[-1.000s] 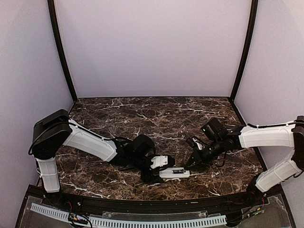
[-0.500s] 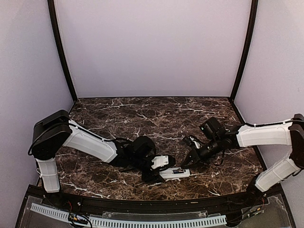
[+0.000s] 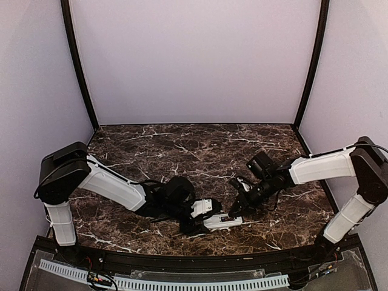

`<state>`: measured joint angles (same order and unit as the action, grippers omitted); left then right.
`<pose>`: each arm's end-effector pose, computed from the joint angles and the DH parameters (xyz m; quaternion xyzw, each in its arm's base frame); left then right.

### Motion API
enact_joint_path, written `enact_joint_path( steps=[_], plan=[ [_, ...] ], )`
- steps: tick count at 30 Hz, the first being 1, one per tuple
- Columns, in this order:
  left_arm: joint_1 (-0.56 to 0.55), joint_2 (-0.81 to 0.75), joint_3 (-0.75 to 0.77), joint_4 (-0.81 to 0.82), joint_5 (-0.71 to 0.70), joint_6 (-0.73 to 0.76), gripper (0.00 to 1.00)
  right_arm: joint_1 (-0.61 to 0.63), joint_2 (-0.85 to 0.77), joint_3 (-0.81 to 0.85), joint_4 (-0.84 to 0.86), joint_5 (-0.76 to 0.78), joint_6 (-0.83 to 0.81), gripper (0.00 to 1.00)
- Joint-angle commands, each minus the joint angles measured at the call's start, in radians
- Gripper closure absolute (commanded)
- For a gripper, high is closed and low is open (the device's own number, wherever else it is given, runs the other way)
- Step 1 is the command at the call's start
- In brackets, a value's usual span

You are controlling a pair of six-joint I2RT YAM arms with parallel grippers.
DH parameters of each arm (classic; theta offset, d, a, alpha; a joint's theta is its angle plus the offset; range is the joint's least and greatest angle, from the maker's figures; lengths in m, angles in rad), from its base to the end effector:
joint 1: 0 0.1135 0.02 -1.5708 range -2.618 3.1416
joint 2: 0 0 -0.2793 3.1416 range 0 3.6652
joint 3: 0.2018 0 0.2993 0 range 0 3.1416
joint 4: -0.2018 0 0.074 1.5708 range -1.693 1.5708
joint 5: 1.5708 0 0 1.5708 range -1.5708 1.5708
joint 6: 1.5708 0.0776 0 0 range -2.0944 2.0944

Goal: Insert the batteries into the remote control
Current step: Load the battery into the battery compartment.

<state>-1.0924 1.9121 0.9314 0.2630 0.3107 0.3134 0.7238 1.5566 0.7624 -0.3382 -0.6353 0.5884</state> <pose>0.1805 -0.3997 0.0692 0.6303 0.6449 -0.2855 0.3246 0.2110 0.2479 0.1021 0.1305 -0.9205 -0.3676 0.0223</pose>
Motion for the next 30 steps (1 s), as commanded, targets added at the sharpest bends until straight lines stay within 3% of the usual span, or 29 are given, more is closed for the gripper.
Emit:
enact_joint_path(
  steps=[1, 25, 30],
  plan=[
    [-0.014, -0.003, -0.037, -0.077, -0.019, -0.013, 0.37, -0.003, 0.039, 0.034, -0.026, 0.013, -0.03, 1.0],
    [-0.018, 0.015, -0.011, -0.09, -0.025, -0.012, 0.37, 0.026, 0.081, -0.004, 0.088, -0.026, 0.052, 1.0],
    [-0.018, 0.016, -0.012, -0.088, -0.028, -0.013, 0.37, 0.026, 0.055, 0.015, 0.017, 0.02, 0.037, 0.87]
  ],
)
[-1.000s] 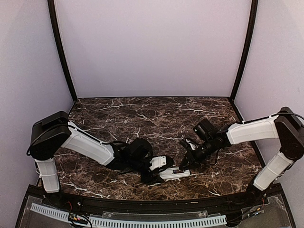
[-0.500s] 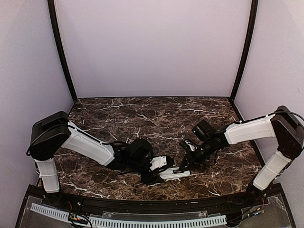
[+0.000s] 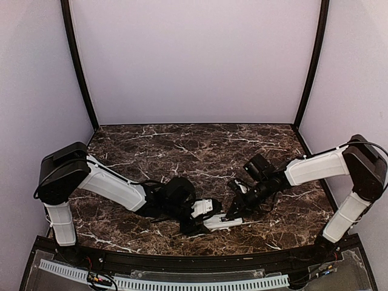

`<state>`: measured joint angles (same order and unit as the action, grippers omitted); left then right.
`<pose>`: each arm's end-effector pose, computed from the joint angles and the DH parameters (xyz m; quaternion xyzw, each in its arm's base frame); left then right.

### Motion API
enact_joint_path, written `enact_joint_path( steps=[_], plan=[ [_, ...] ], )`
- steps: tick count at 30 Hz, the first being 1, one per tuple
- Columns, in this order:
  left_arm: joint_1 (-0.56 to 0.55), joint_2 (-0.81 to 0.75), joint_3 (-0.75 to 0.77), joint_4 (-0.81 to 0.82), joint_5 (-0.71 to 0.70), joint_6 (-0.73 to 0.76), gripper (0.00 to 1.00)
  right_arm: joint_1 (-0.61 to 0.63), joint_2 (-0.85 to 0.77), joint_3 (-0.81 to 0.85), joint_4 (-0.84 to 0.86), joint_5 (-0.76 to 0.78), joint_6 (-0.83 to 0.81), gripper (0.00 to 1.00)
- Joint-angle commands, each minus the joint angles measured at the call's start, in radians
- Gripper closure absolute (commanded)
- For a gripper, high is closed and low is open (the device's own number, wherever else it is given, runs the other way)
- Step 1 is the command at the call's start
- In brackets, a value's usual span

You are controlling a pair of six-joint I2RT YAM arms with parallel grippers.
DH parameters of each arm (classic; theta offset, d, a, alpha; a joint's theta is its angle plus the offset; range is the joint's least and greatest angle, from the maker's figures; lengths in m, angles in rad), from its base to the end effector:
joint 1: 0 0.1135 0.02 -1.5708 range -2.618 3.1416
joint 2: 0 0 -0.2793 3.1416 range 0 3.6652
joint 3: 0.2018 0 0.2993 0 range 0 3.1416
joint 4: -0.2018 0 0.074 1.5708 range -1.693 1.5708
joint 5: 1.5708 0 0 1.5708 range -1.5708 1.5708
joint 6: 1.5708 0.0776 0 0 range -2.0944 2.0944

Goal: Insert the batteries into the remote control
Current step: Load the battery into the battery compartment.

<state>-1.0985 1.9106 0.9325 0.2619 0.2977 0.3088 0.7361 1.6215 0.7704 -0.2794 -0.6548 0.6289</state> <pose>0.1792 -0.4008 0.0698 0.6292 0.6465 -0.2822 0.3264 0.2131 0.2568 0.0889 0.1196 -0.9189 -0.3739 0.0375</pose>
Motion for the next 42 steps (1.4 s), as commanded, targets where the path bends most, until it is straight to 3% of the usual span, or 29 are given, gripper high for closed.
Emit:
enact_joint_path(
  steps=[1, 14, 24, 31, 42],
  plan=[
    [-0.013, 0.018, -0.014, -0.088, -0.015, -0.008, 0.37, 0.013, -0.018, 0.014, -0.064, 0.053, -0.009, 0.85],
    [-0.012, 0.017, -0.014, -0.097, -0.02, -0.013, 0.37, 0.014, -0.071, 0.044, -0.136, 0.103, -0.021, 0.7],
    [-0.011, 0.019, -0.012, -0.096, -0.025, -0.011, 0.37, 0.028, -0.066, 0.02, -0.097, 0.11, 0.017, 0.71],
    [-0.011, 0.022, -0.011, -0.096, -0.026, -0.013, 0.37, 0.062, -0.028, 0.028, -0.042, 0.095, 0.054, 0.76],
    [-0.012, 0.027, -0.011, -0.096, -0.027, -0.013, 0.37, 0.075, -0.068, 0.056, -0.129, 0.162, 0.043, 0.71]
  ],
)
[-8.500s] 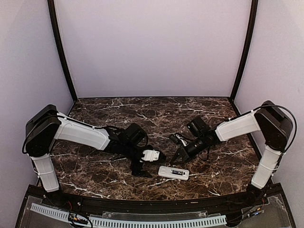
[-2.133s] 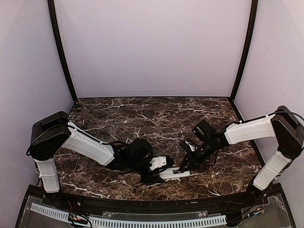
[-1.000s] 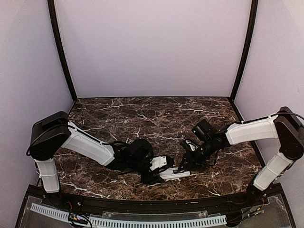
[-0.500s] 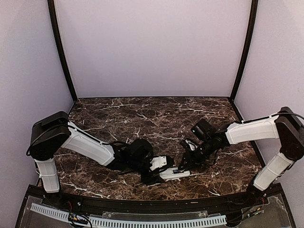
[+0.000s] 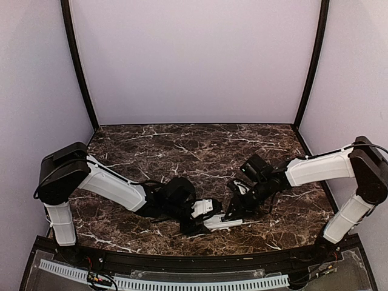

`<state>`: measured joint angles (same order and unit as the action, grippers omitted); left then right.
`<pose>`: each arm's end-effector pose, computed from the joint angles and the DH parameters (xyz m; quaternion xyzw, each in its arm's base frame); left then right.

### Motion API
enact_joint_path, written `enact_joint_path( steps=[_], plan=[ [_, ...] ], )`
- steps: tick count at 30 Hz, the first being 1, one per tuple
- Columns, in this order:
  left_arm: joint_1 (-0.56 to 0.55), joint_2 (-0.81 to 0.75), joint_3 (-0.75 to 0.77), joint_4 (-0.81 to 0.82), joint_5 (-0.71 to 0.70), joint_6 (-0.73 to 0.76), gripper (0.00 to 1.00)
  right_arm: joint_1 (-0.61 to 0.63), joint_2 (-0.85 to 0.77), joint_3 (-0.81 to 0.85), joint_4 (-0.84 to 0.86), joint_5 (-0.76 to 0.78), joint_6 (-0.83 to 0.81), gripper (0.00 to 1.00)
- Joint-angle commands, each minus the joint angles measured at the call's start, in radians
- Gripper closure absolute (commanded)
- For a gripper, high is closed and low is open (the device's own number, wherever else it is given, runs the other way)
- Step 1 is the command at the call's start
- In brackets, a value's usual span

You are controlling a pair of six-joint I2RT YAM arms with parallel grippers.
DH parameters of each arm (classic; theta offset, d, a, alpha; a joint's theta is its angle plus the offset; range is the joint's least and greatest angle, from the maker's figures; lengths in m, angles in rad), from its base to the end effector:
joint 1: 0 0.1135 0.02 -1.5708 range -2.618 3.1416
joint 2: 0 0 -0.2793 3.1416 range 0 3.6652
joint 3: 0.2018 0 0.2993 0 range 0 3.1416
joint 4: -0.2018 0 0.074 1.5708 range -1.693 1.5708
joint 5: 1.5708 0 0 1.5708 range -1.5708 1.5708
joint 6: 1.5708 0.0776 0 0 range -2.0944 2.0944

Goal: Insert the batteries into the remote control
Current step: Load the battery into the battery compartment.

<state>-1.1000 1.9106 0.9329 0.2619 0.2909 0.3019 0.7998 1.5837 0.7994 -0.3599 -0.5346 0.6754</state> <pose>0.1791 -0.4010 0.0699 0.6266 0.6494 -0.2809 0.3267 0.2029 0.2655 0.1000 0.1144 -0.9373 -0.3284 0.0225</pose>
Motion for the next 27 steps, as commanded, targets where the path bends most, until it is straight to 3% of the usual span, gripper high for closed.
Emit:
enact_joint_path(
  steps=[1, 10, 13, 16, 18, 22, 27],
  plan=[
    [-0.01, 0.027, -0.011, -0.096, -0.021, -0.007, 0.37, 0.01, -0.033, 0.031, -0.055, 0.042, -0.006, 0.7],
    [-0.009, 0.029, -0.011, -0.098, -0.018, -0.008, 0.36, 0.012, -0.053, 0.071, -0.141, 0.077, -0.025, 0.62],
    [-0.011, 0.031, -0.011, -0.096, -0.018, -0.007, 0.36, 0.013, -0.057, 0.093, -0.193, 0.102, -0.039, 0.54],
    [-0.009, 0.032, -0.012, -0.097, -0.018, -0.007, 0.36, 0.013, -0.059, 0.12, -0.246, 0.127, -0.058, 0.54],
    [-0.01, 0.033, -0.014, -0.096, -0.018, -0.01, 0.36, 0.013, -0.063, 0.142, -0.283, 0.15, -0.067, 0.57],
    [-0.01, 0.034, -0.019, -0.091, -0.019, -0.014, 0.36, 0.013, -0.067, 0.155, -0.306, 0.163, -0.063, 0.79],
    [-0.009, 0.033, -0.022, -0.09, -0.02, -0.015, 0.38, 0.013, -0.047, 0.127, -0.281, 0.163, -0.043, 0.82]
  ],
)
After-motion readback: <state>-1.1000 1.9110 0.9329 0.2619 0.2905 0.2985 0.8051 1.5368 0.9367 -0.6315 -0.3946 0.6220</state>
